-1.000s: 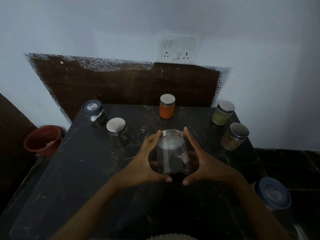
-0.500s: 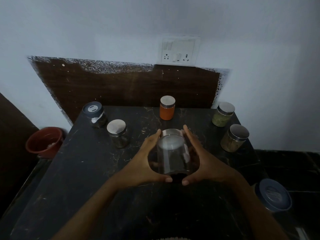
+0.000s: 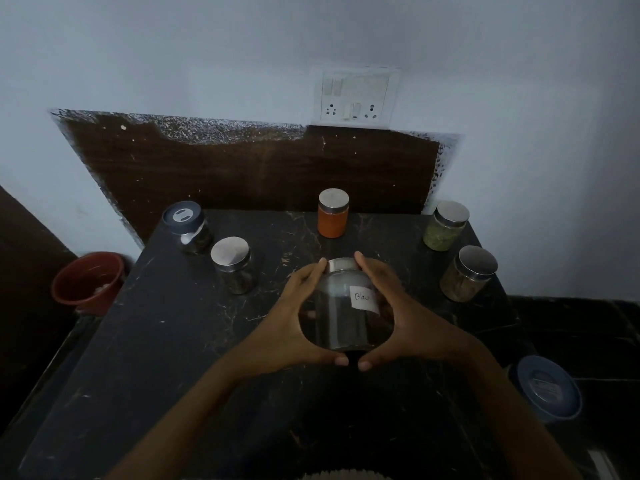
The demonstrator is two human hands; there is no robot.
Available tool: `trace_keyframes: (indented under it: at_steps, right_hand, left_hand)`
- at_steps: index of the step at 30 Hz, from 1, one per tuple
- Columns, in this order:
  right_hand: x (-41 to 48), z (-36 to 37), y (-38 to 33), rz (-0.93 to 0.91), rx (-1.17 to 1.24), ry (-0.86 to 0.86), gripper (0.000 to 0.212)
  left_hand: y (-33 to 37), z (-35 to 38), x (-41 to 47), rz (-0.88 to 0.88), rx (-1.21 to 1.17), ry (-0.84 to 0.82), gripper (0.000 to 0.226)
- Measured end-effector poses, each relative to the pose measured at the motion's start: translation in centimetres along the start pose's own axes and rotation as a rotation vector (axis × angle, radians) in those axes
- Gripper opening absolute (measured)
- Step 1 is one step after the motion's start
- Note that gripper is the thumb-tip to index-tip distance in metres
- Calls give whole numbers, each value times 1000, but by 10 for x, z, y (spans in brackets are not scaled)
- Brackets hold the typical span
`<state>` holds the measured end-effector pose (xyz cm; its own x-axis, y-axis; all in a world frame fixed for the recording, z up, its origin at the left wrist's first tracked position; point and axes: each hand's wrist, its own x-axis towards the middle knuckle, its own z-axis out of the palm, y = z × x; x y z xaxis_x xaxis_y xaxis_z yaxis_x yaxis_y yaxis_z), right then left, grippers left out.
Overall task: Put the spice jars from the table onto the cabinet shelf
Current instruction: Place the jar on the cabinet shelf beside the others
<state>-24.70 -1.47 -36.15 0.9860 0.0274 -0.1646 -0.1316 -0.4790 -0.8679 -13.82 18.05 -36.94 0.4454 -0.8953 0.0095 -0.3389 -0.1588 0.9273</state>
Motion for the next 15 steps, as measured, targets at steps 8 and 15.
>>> trace_keyframes:
  at_steps: [8,15]
  right_hand:
    - [-7,-8,-3,25,27,-17,118]
    - [-4,-5,-6,-22,-92,6,123]
  left_hand:
    - [-3,1,0,-19,-85,-34,124]
    - [-6,-4,5,-13,-73,-21,117]
